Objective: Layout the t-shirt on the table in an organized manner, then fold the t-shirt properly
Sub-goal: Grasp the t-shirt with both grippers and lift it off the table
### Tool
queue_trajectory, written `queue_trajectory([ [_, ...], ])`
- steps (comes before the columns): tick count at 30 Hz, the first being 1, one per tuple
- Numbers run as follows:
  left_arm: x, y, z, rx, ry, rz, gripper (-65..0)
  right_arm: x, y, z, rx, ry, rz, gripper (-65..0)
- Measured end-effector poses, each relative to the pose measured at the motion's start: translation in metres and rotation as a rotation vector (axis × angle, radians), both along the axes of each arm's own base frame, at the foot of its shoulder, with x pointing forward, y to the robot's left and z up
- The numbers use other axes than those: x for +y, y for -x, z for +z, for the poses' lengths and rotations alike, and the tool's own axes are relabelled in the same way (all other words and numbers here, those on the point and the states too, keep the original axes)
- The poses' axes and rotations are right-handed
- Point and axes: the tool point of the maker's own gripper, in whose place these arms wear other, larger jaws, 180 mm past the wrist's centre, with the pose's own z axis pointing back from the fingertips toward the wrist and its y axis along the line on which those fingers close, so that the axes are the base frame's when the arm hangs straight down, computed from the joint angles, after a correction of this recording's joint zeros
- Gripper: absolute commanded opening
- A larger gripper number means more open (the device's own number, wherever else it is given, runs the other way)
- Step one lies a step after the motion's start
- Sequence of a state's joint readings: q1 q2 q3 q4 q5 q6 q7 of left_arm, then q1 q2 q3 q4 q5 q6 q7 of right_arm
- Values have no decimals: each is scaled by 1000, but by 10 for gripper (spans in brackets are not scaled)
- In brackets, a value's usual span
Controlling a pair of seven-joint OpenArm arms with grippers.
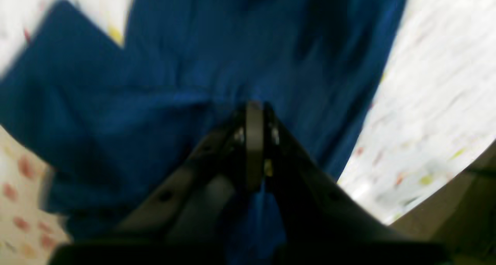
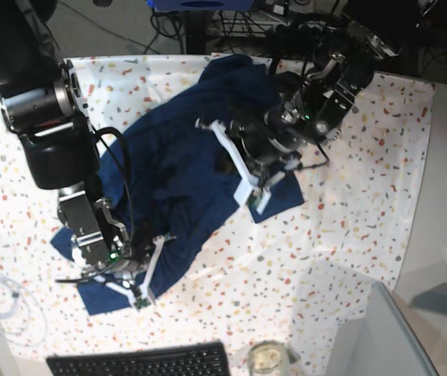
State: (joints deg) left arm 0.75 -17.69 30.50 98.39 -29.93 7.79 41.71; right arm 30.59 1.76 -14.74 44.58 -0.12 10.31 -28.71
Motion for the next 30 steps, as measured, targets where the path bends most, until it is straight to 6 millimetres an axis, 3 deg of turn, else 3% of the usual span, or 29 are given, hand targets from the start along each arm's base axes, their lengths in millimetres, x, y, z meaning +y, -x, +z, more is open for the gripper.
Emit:
queue_trajectory([
  [4, 33, -45, 23, -21, -99, 53, -650, -49, 6, 57, -95, 47, -95, -650],
  [6, 25, -73, 35, -54, -100, 50, -650, -73, 23, 82, -136, 81, -142, -650],
  [8, 4, -93, 39, -64, -97, 8, -650, -75, 55, 81, -83, 90, -157, -650],
  [12, -18, -128, 20, -17, -182, -30, -650, -49, 127, 55, 36, 73, -110, -650],
  [15, -47, -163, 20, -109, -229, -63, -650, -6, 181, 30, 130, 13, -29, -650],
  [17, -84, -166, 11, -159, -252, -187, -650, 25, 200, 28, 146, -26, 29, -650],
  [19, -112, -149, -18, -158, -266, -296, -650, 58, 209, 33, 140, -79, 97, -650],
  [21, -115, -128, -54, -118, -309, -349, -650, 73, 219, 33, 149, -83, 143, -650],
  [24, -93, -114, -88, -102, -364, -366, -650, 80, 235, 22, 206, -61, 165, -650],
  [30, -80, -121, -95, -161, -381, -358, -650, 115, 253, -10, 298, -120, 196, -650],
])
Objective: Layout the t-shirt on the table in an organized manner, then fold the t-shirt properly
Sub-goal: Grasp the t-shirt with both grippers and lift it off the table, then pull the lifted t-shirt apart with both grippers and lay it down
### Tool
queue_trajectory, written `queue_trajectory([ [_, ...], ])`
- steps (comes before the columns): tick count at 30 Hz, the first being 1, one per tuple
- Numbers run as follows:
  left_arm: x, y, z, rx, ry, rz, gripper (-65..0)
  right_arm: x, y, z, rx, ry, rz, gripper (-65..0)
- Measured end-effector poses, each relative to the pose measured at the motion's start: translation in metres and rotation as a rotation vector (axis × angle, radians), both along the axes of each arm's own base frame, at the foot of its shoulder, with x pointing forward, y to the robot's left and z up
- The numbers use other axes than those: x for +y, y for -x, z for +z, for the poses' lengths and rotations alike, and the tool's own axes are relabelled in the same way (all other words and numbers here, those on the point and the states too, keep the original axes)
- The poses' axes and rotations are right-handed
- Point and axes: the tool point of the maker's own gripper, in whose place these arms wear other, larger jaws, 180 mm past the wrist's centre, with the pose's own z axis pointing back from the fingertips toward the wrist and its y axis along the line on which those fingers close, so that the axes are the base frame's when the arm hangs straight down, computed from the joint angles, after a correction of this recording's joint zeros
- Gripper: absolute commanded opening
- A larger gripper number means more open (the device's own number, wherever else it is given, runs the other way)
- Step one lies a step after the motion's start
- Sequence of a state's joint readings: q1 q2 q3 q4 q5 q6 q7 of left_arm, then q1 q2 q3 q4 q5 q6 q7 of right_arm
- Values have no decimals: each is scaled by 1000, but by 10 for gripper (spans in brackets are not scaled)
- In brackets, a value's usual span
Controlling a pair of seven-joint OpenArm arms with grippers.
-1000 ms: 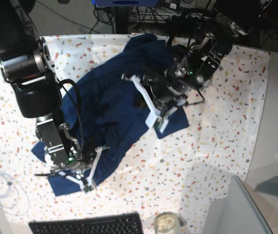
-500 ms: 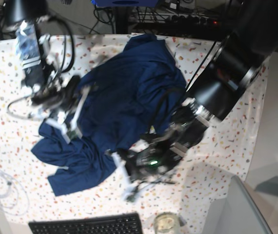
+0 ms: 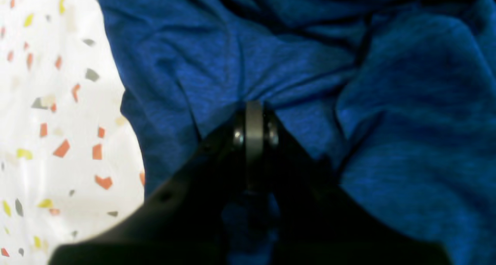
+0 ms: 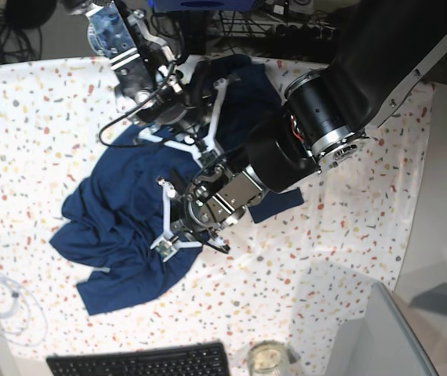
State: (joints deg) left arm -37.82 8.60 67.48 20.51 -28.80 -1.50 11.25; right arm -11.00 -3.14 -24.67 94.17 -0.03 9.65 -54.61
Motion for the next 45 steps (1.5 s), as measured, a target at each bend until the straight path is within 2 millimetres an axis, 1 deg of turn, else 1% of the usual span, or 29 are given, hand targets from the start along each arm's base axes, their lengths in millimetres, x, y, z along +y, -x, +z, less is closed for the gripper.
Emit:
queue_trajectory([
  [2, 3, -1, -2, 0, -5, 7, -650, 0, 8, -14, 32, 5, 4, -650],
  [3, 6, -2, -2, -4, -6, 8, -650, -3, 12, -21, 48, 21, 6, -650],
  [5, 12, -4, -3, -7, 2, 12, -650, -14, 16, -31, 75, 41, -8, -650],
  [6, 16, -5, -3, -9, 0, 16, -650, -22, 15, -34, 84, 48, -31, -650],
  [8, 26, -5, -5, -19, 14, 21, -650, -46, 9, -38, 85, 72, -76, -650],
  [10, 39, -7, -7, -30, 29, 39, -650, -88, 2, -45, 83, 140, -140, -650],
  [11, 46, -8, -8, -28, 28, 43, -650, -104, -2, -48, 85, 153, -169, -650],
  [13, 62, -10, -10, -39, 18, 63, -650, -124, -17, -49, 86, 172, -198, -650],
  [14, 66, -10, -10, -41, 24, 68, -650, -132, -31, -49, 72, 184, -209, -650],
  [16, 68, -9, -12, -33, 23, 76, -650, -157, -58, -50, 51, 227, -236, -650],
  [20, 73, -1, -14, -45, 16, 88, -650, -195, -94, -49, 32, 303, -265, -650],
  [22, 78, 3, -13, -62, 13, 92, -650, -207, -106, -49, 26, 333, -274, -650],
  [24, 89, 7, -12, -45, 1, 126, -650, -212, -117, -46, 15, 337, -279, -650],
  [26, 103, 12, -11, 36, -23, 222, -650, -222, -131, -38, -24, 347, -286, -650],
  [27, 111, 14, -8, 66, -10, 271, -650, -231, -140, -31, -48, 362, -291, -650],
  [30, 134, 37, -2, 152, 47, 397, -650, -256, -178, 2, -163, 384, -317, -650],
  [31, 135, 41, 5, 160, 79, 419, -650, -259, -188, 12, -185, 390, -324, -650],
  [32, 138, 48, 7, 198, 88, 445, -650, -260, -195, 19, -192, 393, -331, -650],
  [33, 138, 52, 10, 221, 92, 462, -650, -257, -196, 26, -183, 393, -337, -650],
  [34, 136, 52, 15, 237, 108, 472, -650, -252, -193, 33, -172, 390, -337, -650],
  [35, 134, 45, 23, 221, 133, 480, -650, -246, -188, 39, -174, 385, -325, -650],
  [36, 132, 35, 33, 199, 157, 486, -650, -238, -177, 44, -184, 379, -301, -650],
  [37, 131, 23, 43, 175, 168, 485, -650, -226, -162, 49, -184, 350, -264, -650],
  [40, 129, -25, 80, 73, 200, 493, -650, -175, -106, 49, -147, 241, -183, -650],
  [41, 125, -35, 87, 58, 206, 493, -650, -159, -93, 48, -130, 213, -168, -650],
  [42, 121, -44, 92, 53, 212, 495, -650, -143, -82, 47, -112, 184, -161, -650],
  [43, 119, -50, 92, 61, 209, 500, -650, -127, -74, 45, -96, 141, -160, -650],
  [44, 117, -55, 91, 74, 203, 510, -650, -114, -65, 41, -75, 108, -159, -650],
  [45, 117, -60, 88, 79, 184, 522, -650, -106, -53, 35, -47, 89, -158, -650],
])
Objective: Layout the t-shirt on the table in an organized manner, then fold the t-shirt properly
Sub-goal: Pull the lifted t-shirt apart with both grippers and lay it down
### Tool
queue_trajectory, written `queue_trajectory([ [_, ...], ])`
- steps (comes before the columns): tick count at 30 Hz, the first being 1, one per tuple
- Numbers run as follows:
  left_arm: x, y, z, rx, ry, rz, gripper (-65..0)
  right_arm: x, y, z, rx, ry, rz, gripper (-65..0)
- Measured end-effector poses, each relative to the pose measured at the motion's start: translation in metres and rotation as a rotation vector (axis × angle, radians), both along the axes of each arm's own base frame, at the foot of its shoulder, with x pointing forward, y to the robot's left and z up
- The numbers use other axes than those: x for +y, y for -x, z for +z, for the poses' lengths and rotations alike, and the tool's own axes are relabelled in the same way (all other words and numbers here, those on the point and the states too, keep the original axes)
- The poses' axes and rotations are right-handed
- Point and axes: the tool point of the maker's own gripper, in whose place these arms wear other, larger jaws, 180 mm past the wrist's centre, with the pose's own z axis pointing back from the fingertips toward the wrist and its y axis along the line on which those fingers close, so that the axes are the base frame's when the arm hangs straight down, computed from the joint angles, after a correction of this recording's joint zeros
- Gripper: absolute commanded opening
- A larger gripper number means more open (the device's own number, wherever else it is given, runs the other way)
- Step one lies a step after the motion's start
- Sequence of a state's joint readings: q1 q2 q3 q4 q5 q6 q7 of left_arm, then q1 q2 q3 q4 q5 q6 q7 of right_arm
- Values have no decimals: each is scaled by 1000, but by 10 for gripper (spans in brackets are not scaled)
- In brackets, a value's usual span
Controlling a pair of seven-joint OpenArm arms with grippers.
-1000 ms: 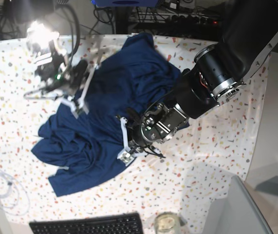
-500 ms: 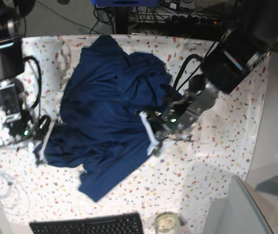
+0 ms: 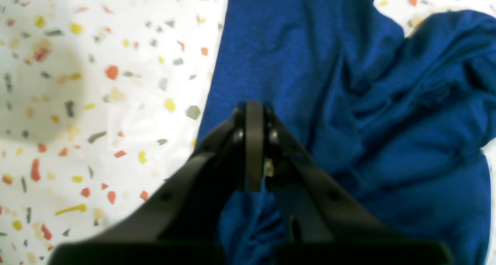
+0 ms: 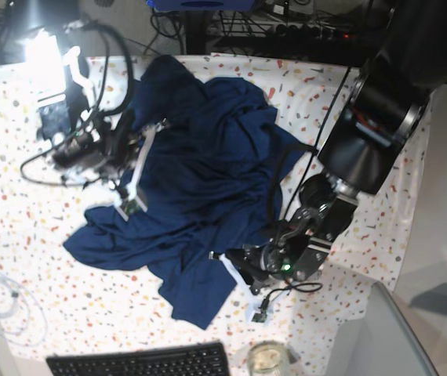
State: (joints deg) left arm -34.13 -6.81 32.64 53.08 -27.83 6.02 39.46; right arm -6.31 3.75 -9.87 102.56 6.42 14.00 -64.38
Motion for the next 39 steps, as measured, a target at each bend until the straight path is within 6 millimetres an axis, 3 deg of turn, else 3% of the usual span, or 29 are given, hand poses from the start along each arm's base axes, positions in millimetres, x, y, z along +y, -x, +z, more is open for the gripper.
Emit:
queue_trajectory([
  [4, -8, -16, -20, -118, -205, -97, -650, 11, 37, -19, 93, -9, 2, -650],
  [7, -34, 11, -60, -106, -307, -239, -650, 48, 52, -21, 106, -55, 105, -650],
  [9, -45, 30, -80, -111, -297, -261, -650, 63, 68, -25, 132, -79, 136, -650],
  [13, -26, 27, -82, -98, -322, -249, -650, 52, 105, -54, 263, -33, 142, -650],
  [17, 9, 28, -87, -124, -351, -230, -650, 34, 109, -87, 287, -59, 103, -650],
  [23, 61, 45, -90, -69, -427, -193, -650, 10, 87, -104, 401, -329, -44, -650],
  [25, 72, 55, -88, -48, -443, -185, -650, -1, 54, -105, 337, -394, -110, -650],
  [26, 76, 61, -87, -33, -454, -183, -650, -16, 31, -106, 272, -367, -124, -650],
  [28, 76, 70, -86, -11, -460, -189, -650, -68, -27, -102, 108, -125, -61, -650],
  [29, 76, 73, -85, 3, -462, -189, -650, -99, -50, -99, 71, -28, -119, -650],
  [31, 80, 76, -82, 13, -451, -171, -650, -156, -67, -94, 56, 132, -189, -650],
  [33, 90, 79, -80, 36, -395, -106, -650, -195, -69, -92, 65, 198, -236, -650],
  [35, 103, 83, -80, 29, -348, -25, -650, -209, -73, -91, 64, 210, -259, -650],
  [39, 130, 72, -68, 53, -322, 98, -650, -218, -90, -83, 62, 238, -267, -650],
])
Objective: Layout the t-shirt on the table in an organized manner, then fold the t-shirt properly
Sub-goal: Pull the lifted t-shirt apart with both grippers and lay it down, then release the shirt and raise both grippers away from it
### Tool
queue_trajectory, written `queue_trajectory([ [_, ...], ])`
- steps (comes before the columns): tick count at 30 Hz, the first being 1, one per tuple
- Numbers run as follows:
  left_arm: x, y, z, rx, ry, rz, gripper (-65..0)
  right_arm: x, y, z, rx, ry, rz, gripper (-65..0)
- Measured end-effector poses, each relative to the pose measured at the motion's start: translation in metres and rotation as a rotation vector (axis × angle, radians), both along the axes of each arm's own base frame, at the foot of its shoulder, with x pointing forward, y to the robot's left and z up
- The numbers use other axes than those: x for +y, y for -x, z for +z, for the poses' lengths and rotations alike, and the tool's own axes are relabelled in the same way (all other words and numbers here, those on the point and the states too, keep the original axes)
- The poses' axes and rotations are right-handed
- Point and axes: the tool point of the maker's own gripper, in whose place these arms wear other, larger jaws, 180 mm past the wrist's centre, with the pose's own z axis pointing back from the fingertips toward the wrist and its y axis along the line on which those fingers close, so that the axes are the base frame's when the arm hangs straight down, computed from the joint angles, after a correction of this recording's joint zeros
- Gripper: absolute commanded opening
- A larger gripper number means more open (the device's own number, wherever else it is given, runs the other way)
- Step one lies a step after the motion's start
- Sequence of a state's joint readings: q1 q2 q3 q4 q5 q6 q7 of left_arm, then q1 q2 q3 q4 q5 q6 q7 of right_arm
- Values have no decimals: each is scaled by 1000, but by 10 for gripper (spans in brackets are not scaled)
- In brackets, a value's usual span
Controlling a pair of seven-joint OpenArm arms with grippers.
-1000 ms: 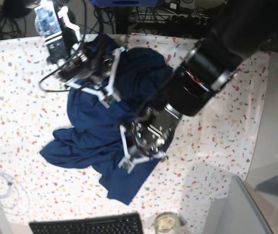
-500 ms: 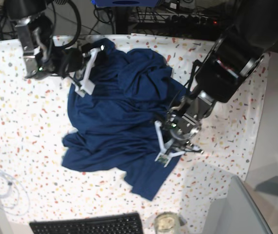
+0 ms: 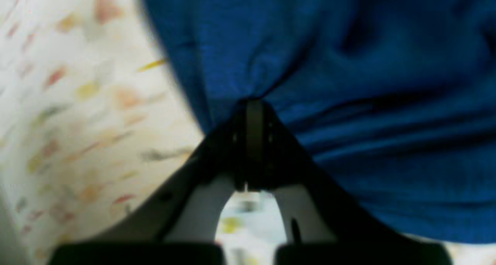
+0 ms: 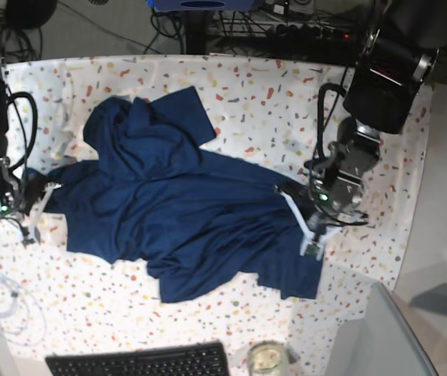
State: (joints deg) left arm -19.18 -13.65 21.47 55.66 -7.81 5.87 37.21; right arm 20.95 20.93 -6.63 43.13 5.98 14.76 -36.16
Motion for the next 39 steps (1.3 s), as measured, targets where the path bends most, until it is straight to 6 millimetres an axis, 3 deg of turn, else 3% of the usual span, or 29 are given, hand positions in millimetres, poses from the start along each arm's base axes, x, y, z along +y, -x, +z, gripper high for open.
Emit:
queue_trajectory([
  [4, -10, -11, 22, -88, 62, 19, -650, -14, -5, 21, -60, 50, 21, -650],
  [7, -10, -1, 27, -99, 136, 96, -650, 1, -7, 41, -114, 65, 76, -650],
  [9, -2, -4, 45, -175, 179, 149, -650, 15, -10, 63, -193, 24, 86, -650],
  [12, 15, -6, 75, -268, 206, 183, -650, 8, -3, 101, -292, 39, 20, -647],
  [14, 2, 4, 85, -298, 289, 156, -650, 7, 8, 117, -333, 28, -17, -608],
  [16, -18, 29, 70, -234, 402, 171, -650, 24, 21, 111, -283, -2, 15, -491],
  [18, -23, 60, 54, -178, 498, 224, -650, 66, 30, 97, -223, -105, 103, -351],
  [19, -13, 72, 51, -180, 535, 285, -650, 85, 37, 90, -188, -158, 138, -285],
  [21, 25, 84, 60, -265, 574, 412, -650, 101, 47, 82, -155, -215, 143, -216],
  [24, 73, 104, 80, -379, 597, 519, -650, 108, 74, 68, -91, -224, 176, -212],
  [28, 70, 136, 76, -330, 670, 427, -650, 141, 113, 50, 15, -220, 331, -206],
  [31, 81, 146, 76, -324, 638, 420, -650, 161, 106, 54, -41, -268, 371, -210],
  [35, 76, 153, 72, -308, 648, 416, -650, 162, 108, 41, -23, -288, 363, -213],
  [37, 73, 160, 66, -285, 649, 419, -650, 160, 115, 33, 7, -292, 357, -261],
  [39, 77, 166, 62, -268, 619, 419, -650, 161, 115, 29, 18, -301, 352, -398],
])
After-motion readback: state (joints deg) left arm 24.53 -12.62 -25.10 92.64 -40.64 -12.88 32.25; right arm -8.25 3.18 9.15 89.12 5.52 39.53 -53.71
